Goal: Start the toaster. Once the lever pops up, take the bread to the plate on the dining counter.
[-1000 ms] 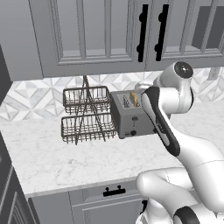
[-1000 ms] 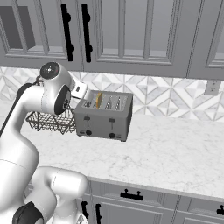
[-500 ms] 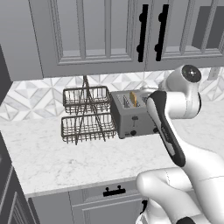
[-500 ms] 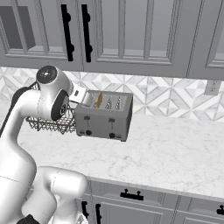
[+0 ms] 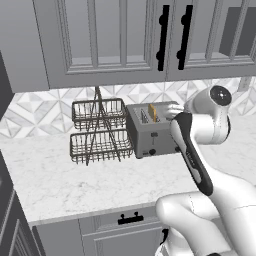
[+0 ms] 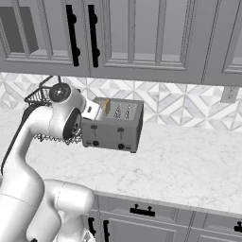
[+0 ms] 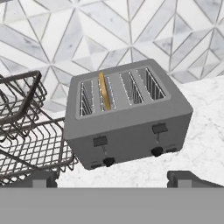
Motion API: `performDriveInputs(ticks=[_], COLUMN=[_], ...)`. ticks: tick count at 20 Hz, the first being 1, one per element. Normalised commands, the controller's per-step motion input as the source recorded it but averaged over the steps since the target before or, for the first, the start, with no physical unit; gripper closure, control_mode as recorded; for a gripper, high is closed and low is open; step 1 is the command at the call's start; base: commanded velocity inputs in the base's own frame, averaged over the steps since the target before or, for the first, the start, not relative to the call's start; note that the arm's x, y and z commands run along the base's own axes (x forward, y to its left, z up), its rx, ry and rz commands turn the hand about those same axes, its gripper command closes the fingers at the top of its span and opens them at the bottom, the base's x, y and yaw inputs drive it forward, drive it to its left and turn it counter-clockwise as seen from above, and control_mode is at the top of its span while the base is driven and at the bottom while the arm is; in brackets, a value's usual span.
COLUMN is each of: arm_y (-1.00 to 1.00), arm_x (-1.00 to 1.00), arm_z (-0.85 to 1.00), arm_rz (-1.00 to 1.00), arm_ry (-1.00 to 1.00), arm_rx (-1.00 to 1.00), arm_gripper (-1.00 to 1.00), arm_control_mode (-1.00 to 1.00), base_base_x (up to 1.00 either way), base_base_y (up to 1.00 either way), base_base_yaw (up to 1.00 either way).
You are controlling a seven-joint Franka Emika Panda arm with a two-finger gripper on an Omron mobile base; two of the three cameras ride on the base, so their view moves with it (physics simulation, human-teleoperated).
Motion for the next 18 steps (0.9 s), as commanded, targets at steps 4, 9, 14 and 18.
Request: performDriveInputs(ticks=[4, 9, 14, 18], arm_y=[0.00, 0.00, 0.00, 0.00], arm_x=[0.46, 0.56, 0.56, 0.38], arm_z=[-0.19, -0.14, -0.17, -0.23], arm_rz=[0.00, 0.00, 0.02, 0.04], arm_ry=[0.00, 0.03, 0.09, 0.08], arm_rx=[0.00, 0.00, 0.00, -0.01], arm_gripper=[-1.00, -1.00, -1.00, -1.00], arm_control_mode=[-1.00, -1.00, -1.00, -1.00], base_base_x=[0.00, 0.00, 0.00, 0.00], base_base_y=[0.00, 0.00, 0.00, 0.00], base_base_yaw=[0.00, 0.00, 0.00, 0.00])
